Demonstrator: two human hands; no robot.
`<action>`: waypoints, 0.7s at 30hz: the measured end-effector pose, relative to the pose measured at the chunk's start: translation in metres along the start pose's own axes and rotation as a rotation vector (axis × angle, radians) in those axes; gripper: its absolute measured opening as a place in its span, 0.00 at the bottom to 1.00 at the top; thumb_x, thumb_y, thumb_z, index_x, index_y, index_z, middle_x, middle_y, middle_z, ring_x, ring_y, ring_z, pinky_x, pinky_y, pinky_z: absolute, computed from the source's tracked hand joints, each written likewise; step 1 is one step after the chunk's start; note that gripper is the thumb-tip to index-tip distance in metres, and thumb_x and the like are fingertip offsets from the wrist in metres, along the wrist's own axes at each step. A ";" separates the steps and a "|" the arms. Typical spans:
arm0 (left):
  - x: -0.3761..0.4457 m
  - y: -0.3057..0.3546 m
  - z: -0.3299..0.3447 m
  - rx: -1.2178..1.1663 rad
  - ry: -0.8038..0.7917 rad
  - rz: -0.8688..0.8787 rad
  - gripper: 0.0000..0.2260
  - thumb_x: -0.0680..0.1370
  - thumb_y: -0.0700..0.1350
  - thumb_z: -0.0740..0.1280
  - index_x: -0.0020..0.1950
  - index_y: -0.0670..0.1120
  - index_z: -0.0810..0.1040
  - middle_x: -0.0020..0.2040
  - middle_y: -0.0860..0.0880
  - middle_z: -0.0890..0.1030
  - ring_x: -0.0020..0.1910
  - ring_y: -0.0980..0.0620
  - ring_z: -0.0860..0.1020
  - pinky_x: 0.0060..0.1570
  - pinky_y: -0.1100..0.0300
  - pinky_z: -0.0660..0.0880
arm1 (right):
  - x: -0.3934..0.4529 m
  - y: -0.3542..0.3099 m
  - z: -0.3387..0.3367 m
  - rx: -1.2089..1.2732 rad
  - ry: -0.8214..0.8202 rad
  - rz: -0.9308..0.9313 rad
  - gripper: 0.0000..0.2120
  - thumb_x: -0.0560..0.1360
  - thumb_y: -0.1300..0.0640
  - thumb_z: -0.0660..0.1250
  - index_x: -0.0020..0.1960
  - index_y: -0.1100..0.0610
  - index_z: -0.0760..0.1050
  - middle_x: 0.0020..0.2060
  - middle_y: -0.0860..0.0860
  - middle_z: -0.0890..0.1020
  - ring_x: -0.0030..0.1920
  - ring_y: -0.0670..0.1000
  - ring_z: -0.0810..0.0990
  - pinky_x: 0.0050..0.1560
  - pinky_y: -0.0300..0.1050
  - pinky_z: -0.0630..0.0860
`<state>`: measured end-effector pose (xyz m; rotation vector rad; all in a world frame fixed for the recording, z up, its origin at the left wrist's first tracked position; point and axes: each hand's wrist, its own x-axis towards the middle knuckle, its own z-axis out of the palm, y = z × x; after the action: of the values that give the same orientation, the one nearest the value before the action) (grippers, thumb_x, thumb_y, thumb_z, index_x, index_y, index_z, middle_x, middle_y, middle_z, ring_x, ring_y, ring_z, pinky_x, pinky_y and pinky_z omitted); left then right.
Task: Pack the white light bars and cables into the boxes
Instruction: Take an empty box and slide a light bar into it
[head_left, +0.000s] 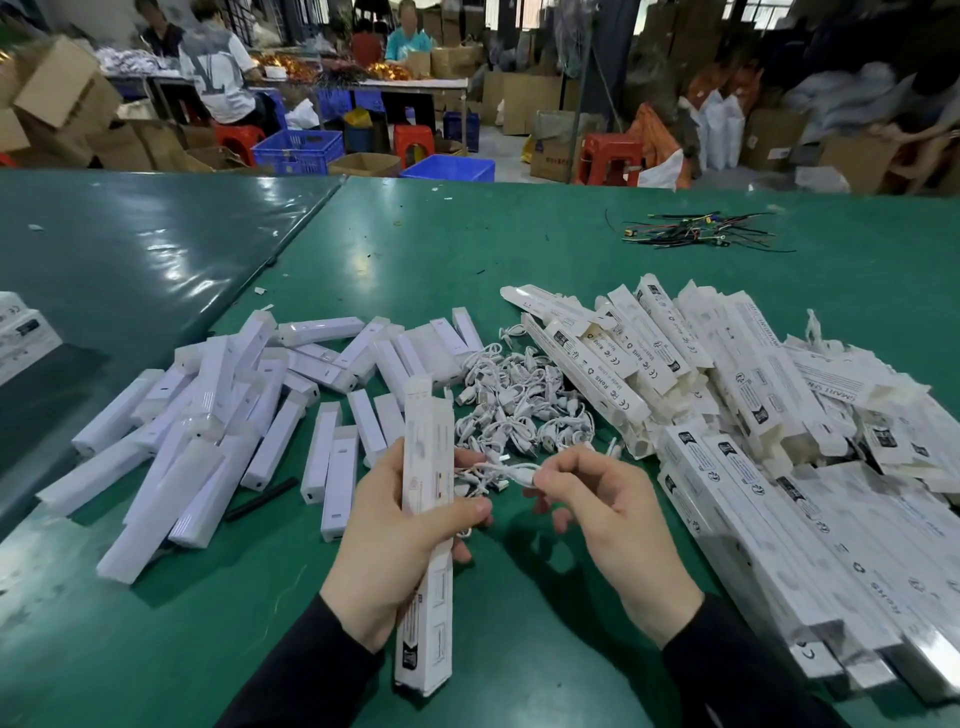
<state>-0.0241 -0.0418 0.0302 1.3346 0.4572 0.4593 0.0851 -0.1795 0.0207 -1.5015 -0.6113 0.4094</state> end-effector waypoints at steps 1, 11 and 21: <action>0.000 0.000 0.000 -0.005 0.000 -0.006 0.19 0.69 0.28 0.72 0.57 0.41 0.75 0.50 0.49 0.85 0.34 0.51 0.82 0.25 0.63 0.74 | 0.000 -0.001 0.000 0.025 -0.019 0.004 0.05 0.69 0.54 0.70 0.36 0.53 0.81 0.32 0.51 0.81 0.34 0.47 0.75 0.35 0.37 0.72; 0.003 -0.006 -0.002 -0.155 -0.032 -0.122 0.23 0.64 0.39 0.75 0.57 0.37 0.76 0.49 0.39 0.85 0.42 0.46 0.84 0.35 0.60 0.80 | -0.010 0.002 0.005 0.045 -0.196 -0.073 0.09 0.68 0.66 0.76 0.33 0.57 0.81 0.56 0.47 0.84 0.56 0.51 0.84 0.52 0.38 0.78; 0.003 -0.004 -0.003 -0.145 -0.070 -0.083 0.19 0.64 0.25 0.72 0.52 0.36 0.75 0.47 0.38 0.85 0.43 0.41 0.85 0.36 0.59 0.80 | -0.010 0.003 0.006 -0.325 -0.201 -0.419 0.18 0.66 0.64 0.74 0.54 0.54 0.77 0.55 0.43 0.82 0.60 0.45 0.80 0.60 0.40 0.74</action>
<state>-0.0231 -0.0389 0.0255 1.1836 0.4118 0.3689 0.0739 -0.1808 0.0159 -1.5948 -1.1703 0.1379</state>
